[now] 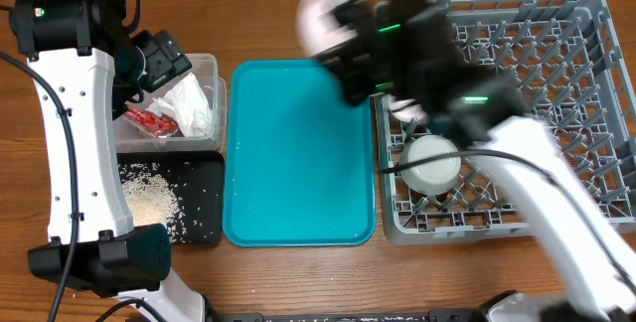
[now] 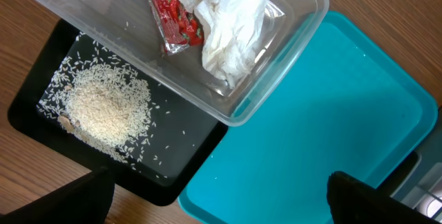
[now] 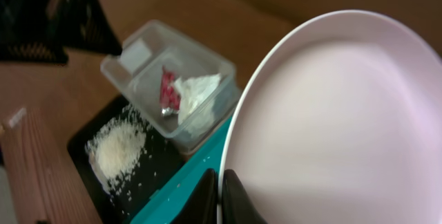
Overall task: Sort waste into correct bins and load items into the dishwasher
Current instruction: 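Carry the plate into the dish rack and stand it upright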
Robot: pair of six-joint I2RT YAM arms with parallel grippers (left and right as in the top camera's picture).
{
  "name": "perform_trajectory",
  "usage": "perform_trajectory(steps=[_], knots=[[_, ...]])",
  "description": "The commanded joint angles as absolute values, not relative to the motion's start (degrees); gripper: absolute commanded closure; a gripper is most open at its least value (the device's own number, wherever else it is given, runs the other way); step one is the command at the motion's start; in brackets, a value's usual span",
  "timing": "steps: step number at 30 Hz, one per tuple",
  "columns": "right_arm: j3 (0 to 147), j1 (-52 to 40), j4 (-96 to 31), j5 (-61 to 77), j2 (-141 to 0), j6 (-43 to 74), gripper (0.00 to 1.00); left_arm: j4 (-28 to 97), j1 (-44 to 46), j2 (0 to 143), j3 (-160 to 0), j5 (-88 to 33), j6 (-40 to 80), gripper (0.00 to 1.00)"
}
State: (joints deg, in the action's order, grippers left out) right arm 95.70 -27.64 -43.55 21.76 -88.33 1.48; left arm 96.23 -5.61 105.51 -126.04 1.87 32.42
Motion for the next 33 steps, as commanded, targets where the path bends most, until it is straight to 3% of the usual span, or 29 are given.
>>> perform_trajectory(steps=[1, 7, 14, 21, 33], knots=[[96.0, -16.1, -47.9, 37.0, -85.1, 3.3, 0.96, 96.1, -5.2, 105.0, -126.1, 1.7, 31.7, 0.00], [92.8, 5.8, -54.0, 59.5, -85.8, 2.7, 0.96, 96.1, -5.2, 105.0, -126.1, 1.7, 31.7, 0.00], [83.6, 18.7, -53.1, 72.8, -89.8, -0.2, 0.96, 96.1, -5.2, 105.0, -126.1, 1.7, 31.7, 0.00], [76.4, 20.8, -48.0, 78.6, -93.9, -0.4, 0.96, 96.1, -5.2, 105.0, -126.1, 1.7, 31.7, 0.00], [76.1, 20.8, -47.9, 75.7, -97.9, 0.3, 0.96, 96.1, -5.2, 105.0, -126.1, 1.7, 31.7, 0.00]])
